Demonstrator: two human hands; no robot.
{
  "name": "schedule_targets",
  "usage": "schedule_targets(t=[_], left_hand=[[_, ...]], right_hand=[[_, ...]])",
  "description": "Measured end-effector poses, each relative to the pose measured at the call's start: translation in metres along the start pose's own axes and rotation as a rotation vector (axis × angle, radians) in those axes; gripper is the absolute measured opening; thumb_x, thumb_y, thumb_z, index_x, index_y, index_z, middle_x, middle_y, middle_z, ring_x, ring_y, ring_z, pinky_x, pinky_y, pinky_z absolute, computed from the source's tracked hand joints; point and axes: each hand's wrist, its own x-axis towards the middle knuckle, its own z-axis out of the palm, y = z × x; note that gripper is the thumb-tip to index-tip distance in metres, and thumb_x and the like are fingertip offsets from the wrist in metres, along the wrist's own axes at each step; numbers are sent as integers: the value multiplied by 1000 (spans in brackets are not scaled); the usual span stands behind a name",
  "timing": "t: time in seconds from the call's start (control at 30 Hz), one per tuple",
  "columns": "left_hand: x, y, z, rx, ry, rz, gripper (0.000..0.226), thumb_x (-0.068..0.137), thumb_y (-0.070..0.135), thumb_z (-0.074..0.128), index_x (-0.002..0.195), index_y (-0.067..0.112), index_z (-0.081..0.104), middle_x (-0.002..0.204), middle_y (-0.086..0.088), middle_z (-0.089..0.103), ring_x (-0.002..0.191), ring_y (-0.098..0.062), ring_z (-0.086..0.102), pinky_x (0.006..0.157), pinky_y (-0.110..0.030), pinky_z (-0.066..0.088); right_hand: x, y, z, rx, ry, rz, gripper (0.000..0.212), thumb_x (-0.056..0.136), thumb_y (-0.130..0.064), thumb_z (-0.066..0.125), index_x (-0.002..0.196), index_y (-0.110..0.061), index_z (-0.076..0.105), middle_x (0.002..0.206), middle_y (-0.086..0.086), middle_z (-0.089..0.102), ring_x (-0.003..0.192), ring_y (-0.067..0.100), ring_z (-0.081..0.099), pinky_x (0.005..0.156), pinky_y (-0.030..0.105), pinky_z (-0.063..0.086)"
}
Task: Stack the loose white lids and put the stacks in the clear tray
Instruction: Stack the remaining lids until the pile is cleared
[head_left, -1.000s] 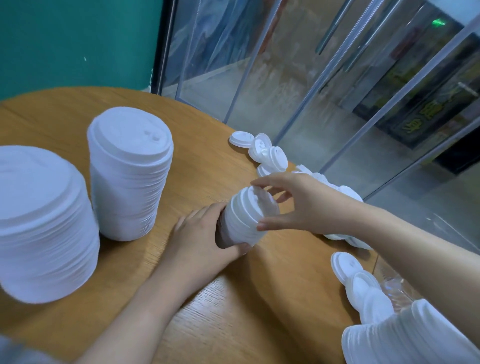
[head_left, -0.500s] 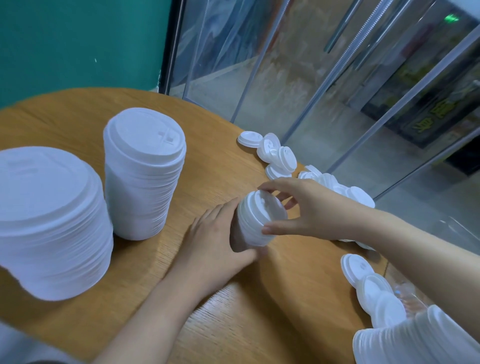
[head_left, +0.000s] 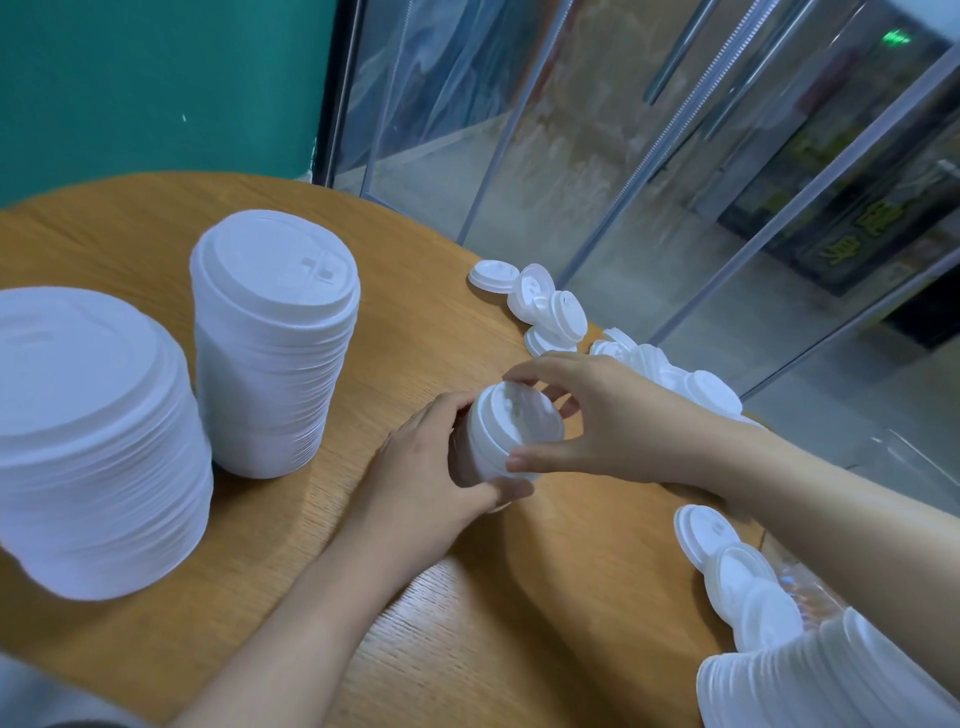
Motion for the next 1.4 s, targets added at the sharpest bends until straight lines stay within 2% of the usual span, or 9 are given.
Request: schedule_targets(t=[0.1,0.33,0.5,0.77,0.93,1.03,1.13,1.27,1.4], left_hand=[[0,0,-1,3,-2,-5,75,55,61,85,122,49,54,117,27,65,108,3,62,91,-35,55],[-1,0,-1,45,2,24,77,60,56,88,128,48,52,119,26,63,112,2,60,95,-33,53],[-2,2,-2,50,-15,50,81,61,62,82,134,54,49,123,27,62,115,-1,60,97,-36,52],[-2,1,0,52,8,72,81,61,65,79,136,49,51,125,28,61,118,1,58,100,-33,51],[-1,-2,2,77,34,88,81,62,60,88,134,47,52,126,30,59,120,3,55,105,-30,47],[0,-3,0,77,25,67,81,62,56,91,132,48,53,125,32,58,118,3,55,104,-31,47],[2,-3,2,74,23,69,81,59,61,89,131,48,52,125,31,58,117,2,56,102,-33,48],[1,-5,2,72,50,57,81,60,60,89,131,50,51,125,31,58,118,3,56,102,-32,49],[2,-4,5,63,61,60,81,60,58,90,132,49,53,124,32,58,119,3,55,103,-29,47]], right_hand=[[1,3,2,23,-5,19,72,78,-58,81,140,-31,56,127,-21,60,112,3,59,95,23,52],[-4,10,11,90,26,43,77,77,-55,82,145,-32,52,128,-26,56,114,-8,55,96,11,49],[-9,12,15,16,43,0,81,81,-60,77,150,-30,46,138,-20,56,121,0,54,100,24,52],[-8,26,0,164,3,-24,92,72,-76,72,150,-37,43,144,-25,52,131,-6,51,106,20,46],[44,87,-29,-51,164,181,76,85,-59,71,146,-19,51,141,-7,57,126,7,55,107,29,48],[75,129,-29,-187,132,289,81,86,-50,79,151,-18,44,153,2,48,138,21,47,109,28,35],[97,154,-24,-204,109,355,90,84,-52,81,156,-18,38,160,3,42,144,26,42,114,36,35],[120,165,-14,-174,93,389,80,86,-53,77,153,-25,42,150,-1,52,135,26,51,111,43,44],[130,170,-10,-92,186,351,62,87,-45,79,138,-22,53,133,-2,59,120,23,57,101,39,49]])
